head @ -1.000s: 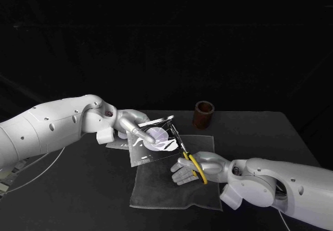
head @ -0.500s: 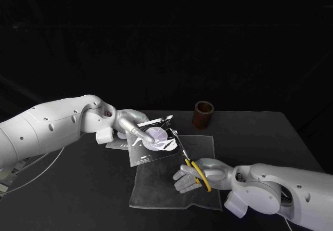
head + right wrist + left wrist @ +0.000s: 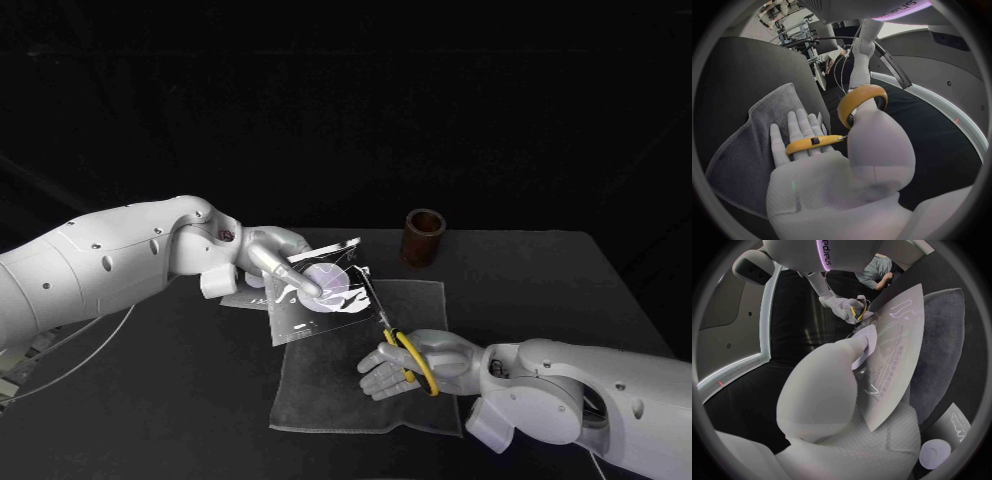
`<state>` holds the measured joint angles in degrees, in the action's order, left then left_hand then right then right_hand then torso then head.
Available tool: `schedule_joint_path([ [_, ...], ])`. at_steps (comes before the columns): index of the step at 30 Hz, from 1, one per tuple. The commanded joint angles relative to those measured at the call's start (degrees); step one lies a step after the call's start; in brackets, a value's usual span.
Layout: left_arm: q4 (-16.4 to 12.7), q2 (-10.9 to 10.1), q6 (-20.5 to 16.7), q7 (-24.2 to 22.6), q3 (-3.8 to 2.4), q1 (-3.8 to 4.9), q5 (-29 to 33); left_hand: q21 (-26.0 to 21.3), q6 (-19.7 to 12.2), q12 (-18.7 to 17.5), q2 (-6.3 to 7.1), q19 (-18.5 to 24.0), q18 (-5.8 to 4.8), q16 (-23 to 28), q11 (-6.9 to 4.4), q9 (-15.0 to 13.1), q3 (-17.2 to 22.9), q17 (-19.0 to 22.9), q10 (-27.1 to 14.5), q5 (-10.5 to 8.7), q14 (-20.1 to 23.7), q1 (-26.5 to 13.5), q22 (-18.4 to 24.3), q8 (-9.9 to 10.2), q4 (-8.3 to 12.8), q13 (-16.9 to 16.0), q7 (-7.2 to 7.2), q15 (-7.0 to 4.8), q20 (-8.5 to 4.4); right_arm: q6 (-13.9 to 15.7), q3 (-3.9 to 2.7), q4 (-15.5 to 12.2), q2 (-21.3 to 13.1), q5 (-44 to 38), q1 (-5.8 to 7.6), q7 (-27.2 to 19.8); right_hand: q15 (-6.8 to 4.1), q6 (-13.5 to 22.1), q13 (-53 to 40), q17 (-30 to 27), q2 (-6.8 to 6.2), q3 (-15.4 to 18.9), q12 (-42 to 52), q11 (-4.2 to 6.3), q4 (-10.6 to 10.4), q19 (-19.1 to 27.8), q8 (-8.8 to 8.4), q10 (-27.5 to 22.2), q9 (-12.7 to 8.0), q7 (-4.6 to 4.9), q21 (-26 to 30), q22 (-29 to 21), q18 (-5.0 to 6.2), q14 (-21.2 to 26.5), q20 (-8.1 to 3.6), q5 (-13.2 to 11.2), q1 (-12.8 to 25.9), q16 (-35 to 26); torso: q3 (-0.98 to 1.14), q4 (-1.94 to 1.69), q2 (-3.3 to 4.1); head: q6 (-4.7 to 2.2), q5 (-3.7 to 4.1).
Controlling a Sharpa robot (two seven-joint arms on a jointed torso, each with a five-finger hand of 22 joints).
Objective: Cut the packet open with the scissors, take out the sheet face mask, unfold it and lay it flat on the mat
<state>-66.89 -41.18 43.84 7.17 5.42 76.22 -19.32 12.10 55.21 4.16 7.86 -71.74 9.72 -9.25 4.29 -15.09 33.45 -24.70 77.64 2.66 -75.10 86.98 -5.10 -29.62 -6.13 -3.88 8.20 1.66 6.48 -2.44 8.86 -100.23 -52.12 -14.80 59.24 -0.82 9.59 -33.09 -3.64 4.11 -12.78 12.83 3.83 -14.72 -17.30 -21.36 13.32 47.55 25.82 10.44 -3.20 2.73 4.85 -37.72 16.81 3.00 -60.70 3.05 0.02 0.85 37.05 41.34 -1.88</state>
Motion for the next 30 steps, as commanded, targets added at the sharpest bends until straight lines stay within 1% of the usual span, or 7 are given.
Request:
schedule_joint_path([
  [1, -0.23, 0.01, 1.15, -0.36, -0.06, 0.07, 0.12, 0.28, 0.39, 0.03, -0.38, 0.36, 0.6, 0.34, -0.04, -0.13, 0.45, -0.07, 0.34, 0.21, -0.13, -0.23, -0.04, -0.18, 0.69, -0.05, 0.12, -0.42, -0.14, -0.71, 0.03, -0.19, 0.14, 0.07, -0.11, -0.32, 4.66, 1.62, -0.11, -0.07, 0.99, -0.86, 0.22, -0.06, 0.08, 0.55, 0.99, -0.49, 0.28, 6.79, 0.2, 0.0, 1.14, 7.8, -0.08, 0.12, -0.17, 0.06, 0.03, 0.04, 0.02, 0.01, -0.11],
  [5, -0.29, -0.01, 1.24, -0.29, -0.06, 0.07, 0.12, 0.28, 0.39, 0.03, -0.38, 0.36, 0.6, 0.34, -0.04, -0.13, 0.45, -0.07, 0.34, 0.21, -0.13, -0.23, -0.04, -0.18, 0.69, -0.05, 0.12, -0.42, -0.14, -0.7, -0.05, -0.4, 0.23, 0.03, -0.1, -0.79, 4.66, 1.9, -0.15, -0.04, 1.78, -1.45, 0.4, -0.04, 0.09, 0.78, 1.69, -0.49, 0.49, 6.82, 0.21, -0.01, 1.12, 7.77, -0.08, 0.06, -0.29, 0.15, 0.07, 0.05, 0.02, 0.01, -0.14],
  [6, -0.3, 0.0, 1.25, -0.28, -0.06, 0.07, 0.12, 0.28, 0.39, 0.03, -0.38, 0.36, 0.6, 0.34, -0.04, -0.13, 0.45, -0.07, 0.34, 0.21, -0.13, -0.23, -0.04, -0.18, 0.69, -0.05, 0.12, -0.42, -0.14, -0.7, -0.08, -0.42, 0.27, 0.03, -0.09, -0.86, 4.64, 2.11, -0.18, 0.02, 2.5, -1.95, 0.59, -0.02, 0.13, 0.9, 2.39, -0.42, 0.7, 6.81, 0.2, 0.0, 1.12, 7.61, -0.08, 0.02, -0.32, 0.26, 0.07, 0.05, 0.02, 0.01, -0.14],
  [13, -0.34, 0.09, 1.42, -0.2, -0.06, 0.07, 0.12, 0.28, 0.39, 0.03, -0.38, 0.36, 0.6, 0.34, -0.04, -0.13, 0.45, -0.07, 0.34, 0.21, -0.13, -0.23, -0.04, -0.18, 0.69, -0.05, 0.12, -0.42, -0.14, -0.91, -0.2, -0.05, 0.92, 0.01, 0.06, -1.19, 4.62, 2.36, -0.2, 0.11, 3.26, -2.47, 0.82, 0.01, 0.15, 1.02, 3.3, -0.3, 0.94, 6.81, 0.17, 0.02, 1.14, 7.24, -0.08, -0.02, -0.32, 0.42, 0.06, 0.11, 0.01, 0.02, -0.08],
  [17, -0.35, 0.19, 1.6, -0.02, -0.06, 0.07, 0.06, 0.28, 0.39, 0.03, -0.38, 0.36, 0.6, 0.34, -0.04, -0.13, 0.45, -0.07, 0.34, 0.21, -0.13, -0.23, -0.04, -0.18, 0.69, -0.05, 0.12, -0.42, -0.14, -1.02, -0.29, 0.04, 1.32, -0.01, 0.21, -1.37, 4.6, 2.48, -0.2, 0.14, 3.72, -2.76, 0.93, 0.02, 0.18, 1.13, 3.74, -0.23, 1.05, 6.8, 0.17, 0.02, 1.15, 7.15, -0.08, -0.05, -0.38, 0.49, 0.06, 0.02, 0.0, 0.0, -0.04],
  [27, -0.44, 0.28, 2.18, 0.22, -0.05, 0.07, -0.53, 0.28, 0.39, 0.03, -0.38, 0.36, 0.6, 0.34, -0.04, -0.13, 0.45, -0.07, 0.34, 0.21, -0.13, -0.23, -0.04, -0.18, 0.69, -0.05, 0.12, -0.42, -0.14, -1.04, -0.57, 1.22, 2.11, -0.09, 1.36, -2.0, 4.55, 2.97, -0.21, 0.32, 5.46, -3.74, 1.34, 0.08, 0.28, 1.28, 5.38, 0.03, 1.38, 6.78, 0.08, 0.06, 1.2, 6.49, -0.07, -0.12, -0.65, 0.78, 0.02, 0.02, 0.02, -0.21, 0.16],
  [30, -0.44, 0.28, 2.29, 0.28, -0.05, 0.07, -0.57, 0.28, 0.39, 0.03, -0.38, 0.36, 0.6, 0.34, -0.04, -0.13, 0.45, -0.07, 0.34, 0.21, -0.13, -0.23, -0.04, -0.18, 0.69, -0.05, 0.12, -0.42, -0.14, -1.07, -0.62, 1.86, 2.32, -0.07, 1.63, -2.11, 4.54, 3.01, -0.21, 0.34, 5.63, -3.81, 1.38, 0.09, 0.28, 1.27, 5.55, 0.07, 1.41, 6.78, 0.07, 0.07, 1.21, 6.4, -0.07, -0.13, -0.66, 0.82, 0.02, -0.03, 0.03, -0.19, 0.17],
])
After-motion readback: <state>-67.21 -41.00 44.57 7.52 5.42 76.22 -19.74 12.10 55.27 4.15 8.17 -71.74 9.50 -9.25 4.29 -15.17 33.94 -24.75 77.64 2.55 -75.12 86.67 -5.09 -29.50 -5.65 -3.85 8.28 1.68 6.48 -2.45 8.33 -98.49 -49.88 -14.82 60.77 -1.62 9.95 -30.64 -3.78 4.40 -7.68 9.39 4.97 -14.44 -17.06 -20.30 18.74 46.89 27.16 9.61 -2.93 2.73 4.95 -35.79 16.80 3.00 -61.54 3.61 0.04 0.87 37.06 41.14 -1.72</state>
